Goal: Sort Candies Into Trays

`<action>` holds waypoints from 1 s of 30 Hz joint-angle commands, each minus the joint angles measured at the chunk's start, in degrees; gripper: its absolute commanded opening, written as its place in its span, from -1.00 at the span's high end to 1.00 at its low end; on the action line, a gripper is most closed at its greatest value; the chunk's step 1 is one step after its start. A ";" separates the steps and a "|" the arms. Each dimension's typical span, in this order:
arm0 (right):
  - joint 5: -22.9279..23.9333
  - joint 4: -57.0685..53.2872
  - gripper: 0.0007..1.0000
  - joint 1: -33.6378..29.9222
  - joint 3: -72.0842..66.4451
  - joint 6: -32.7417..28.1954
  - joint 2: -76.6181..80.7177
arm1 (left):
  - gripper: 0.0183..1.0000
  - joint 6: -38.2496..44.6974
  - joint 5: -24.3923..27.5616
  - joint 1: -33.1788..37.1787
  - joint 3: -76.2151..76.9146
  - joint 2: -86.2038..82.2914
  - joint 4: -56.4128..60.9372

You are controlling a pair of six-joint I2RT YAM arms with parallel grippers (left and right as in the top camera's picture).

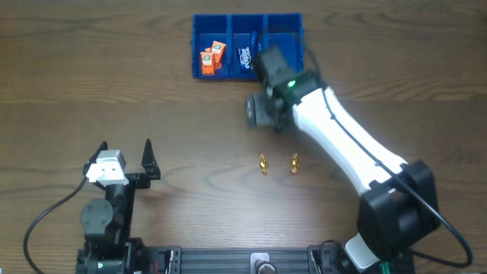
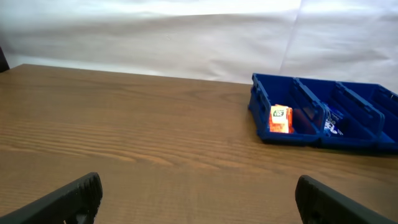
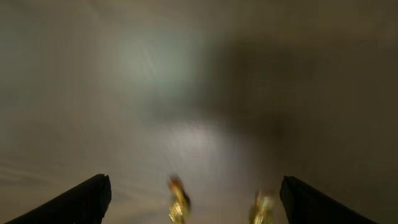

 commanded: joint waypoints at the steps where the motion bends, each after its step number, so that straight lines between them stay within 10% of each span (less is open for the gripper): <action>1: -1.14 0.28 -0.79 5.09 -7.26 6.88 0.11 | -1.00 0.20 0.33 0.17 -0.83 -0.35 -2.43; 21: -2.38 4.52 -0.61 8.66 -12.39 12.20 7.37 | -1.00 0.20 0.33 0.17 -0.83 -0.35 -2.43; 30: -2.29 5.18 0.40 8.66 -12.39 12.17 8.07 | -0.99 0.20 0.33 0.17 -0.83 -0.35 -2.43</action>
